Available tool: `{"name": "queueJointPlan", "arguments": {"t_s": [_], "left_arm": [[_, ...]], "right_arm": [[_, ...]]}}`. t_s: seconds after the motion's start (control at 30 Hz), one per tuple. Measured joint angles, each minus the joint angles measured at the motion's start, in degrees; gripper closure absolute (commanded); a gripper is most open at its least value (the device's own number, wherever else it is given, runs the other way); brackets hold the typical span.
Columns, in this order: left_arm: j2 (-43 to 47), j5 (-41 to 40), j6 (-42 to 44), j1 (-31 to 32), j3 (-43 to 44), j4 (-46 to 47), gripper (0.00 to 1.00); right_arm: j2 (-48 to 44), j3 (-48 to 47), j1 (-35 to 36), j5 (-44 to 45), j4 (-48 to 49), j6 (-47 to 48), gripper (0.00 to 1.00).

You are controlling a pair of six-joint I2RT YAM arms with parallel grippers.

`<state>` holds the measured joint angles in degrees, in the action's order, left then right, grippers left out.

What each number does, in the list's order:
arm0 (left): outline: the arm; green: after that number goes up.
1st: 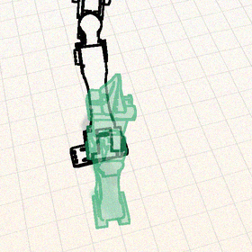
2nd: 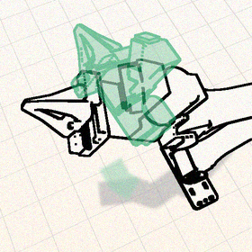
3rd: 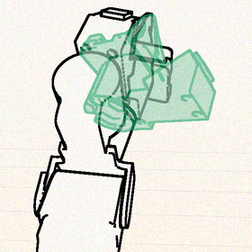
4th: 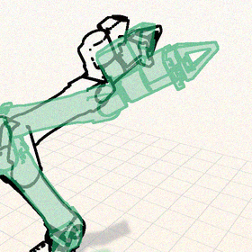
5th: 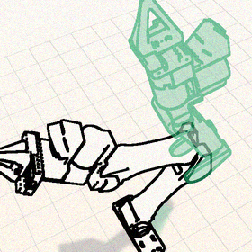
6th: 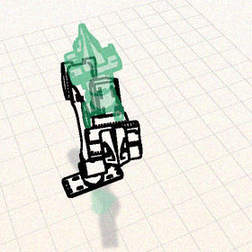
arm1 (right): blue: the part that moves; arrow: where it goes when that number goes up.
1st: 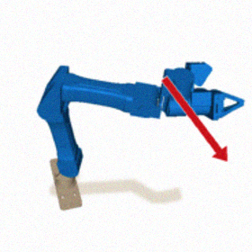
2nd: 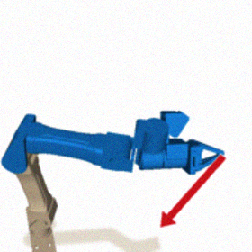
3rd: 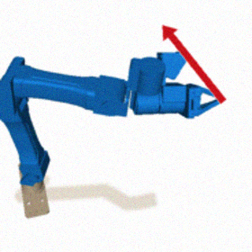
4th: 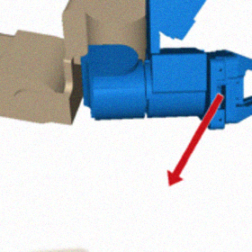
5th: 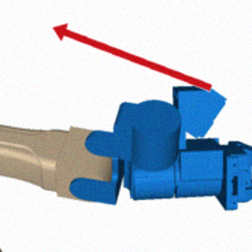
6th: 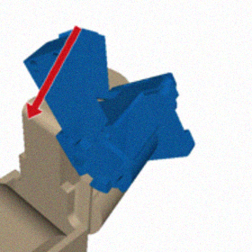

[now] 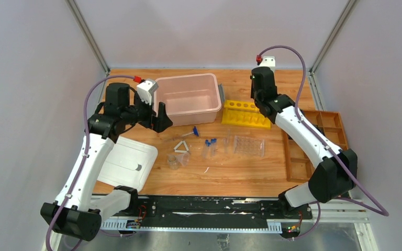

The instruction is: Organize the chemistry lab equipment

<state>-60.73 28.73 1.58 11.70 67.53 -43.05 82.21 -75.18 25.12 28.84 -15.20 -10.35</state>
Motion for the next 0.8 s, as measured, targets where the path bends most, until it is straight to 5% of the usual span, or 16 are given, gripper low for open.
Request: {"name": "queueJointPlan", "arguments": {"t_s": [0.8], "left_arm": [[0.02,-0.46,-0.02,0.0,0.0,-0.04,0.0]], "right_arm": [[1.84,7.37,-2.51,-2.27,15.12,-1.46,1.0]]}}
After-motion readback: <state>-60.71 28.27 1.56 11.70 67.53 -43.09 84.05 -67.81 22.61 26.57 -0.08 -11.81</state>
